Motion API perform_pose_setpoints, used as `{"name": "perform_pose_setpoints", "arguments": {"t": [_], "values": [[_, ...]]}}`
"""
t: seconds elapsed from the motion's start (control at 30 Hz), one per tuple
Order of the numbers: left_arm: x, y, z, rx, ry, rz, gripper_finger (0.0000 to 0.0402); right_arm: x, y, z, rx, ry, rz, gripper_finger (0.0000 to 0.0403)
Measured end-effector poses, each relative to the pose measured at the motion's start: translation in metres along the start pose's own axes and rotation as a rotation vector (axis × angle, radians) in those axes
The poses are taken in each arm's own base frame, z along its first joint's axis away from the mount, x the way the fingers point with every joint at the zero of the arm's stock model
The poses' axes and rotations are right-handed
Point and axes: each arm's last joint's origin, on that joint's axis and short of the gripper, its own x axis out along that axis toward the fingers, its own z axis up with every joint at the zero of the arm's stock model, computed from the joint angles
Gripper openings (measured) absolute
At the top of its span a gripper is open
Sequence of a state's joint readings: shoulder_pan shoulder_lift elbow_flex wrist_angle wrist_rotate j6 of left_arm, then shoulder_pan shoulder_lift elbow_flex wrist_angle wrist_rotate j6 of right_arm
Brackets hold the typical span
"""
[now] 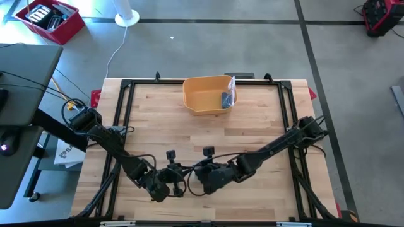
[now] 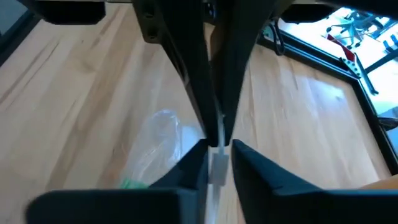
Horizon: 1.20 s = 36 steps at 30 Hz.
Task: Roll bandage
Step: Close the transparent zip bag containing the rolled green bandage, then put the transparent zip bag containing the rolled green bandage into the yellow bin
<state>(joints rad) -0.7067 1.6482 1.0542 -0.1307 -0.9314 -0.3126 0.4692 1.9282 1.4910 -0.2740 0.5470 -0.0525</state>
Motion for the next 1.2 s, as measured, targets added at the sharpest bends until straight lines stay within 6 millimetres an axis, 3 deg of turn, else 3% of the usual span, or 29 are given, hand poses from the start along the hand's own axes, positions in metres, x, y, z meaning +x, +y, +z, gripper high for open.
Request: {"name": "perform_pose_setpoints", "arguments": {"t": [0.1,0.17,0.33,0.6,0.97,1.07,1.2], "values": [[0.000,0.000,0.000,0.003,0.002,-0.002,0.0000,0.000,0.001,0.000,-0.007,0.000,0.004,0.0017],[-0.002,-0.001,-0.001,0.007,0.001,-0.006,0.0000,-0.002,0.003,0.000,-0.009,0.003,0.009,0.0010],[-0.011,-0.005,-0.003,0.033,0.007,-0.032,0.0000,-0.007,0.005,-0.009,0.035,0.092,0.014,0.0027],[-0.029,-0.003,-0.005,0.032,0.034,-0.054,0.0000,-0.018,0.013,-0.025,0.062,0.246,0.038,0.0020],[-0.033,-0.003,-0.006,0.042,0.037,-0.066,0.0000,-0.039,0.013,-0.038,0.071,0.414,0.054,0.0030],[-0.033,-0.003,-0.006,0.043,0.043,-0.072,0.0000,-0.046,0.012,-0.039,0.041,0.451,0.085,0.0044],[-0.030,-0.002,-0.005,0.024,0.049,-0.083,0.0000,-0.061,0.001,-0.022,0.060,0.394,0.094,0.0094]]}}
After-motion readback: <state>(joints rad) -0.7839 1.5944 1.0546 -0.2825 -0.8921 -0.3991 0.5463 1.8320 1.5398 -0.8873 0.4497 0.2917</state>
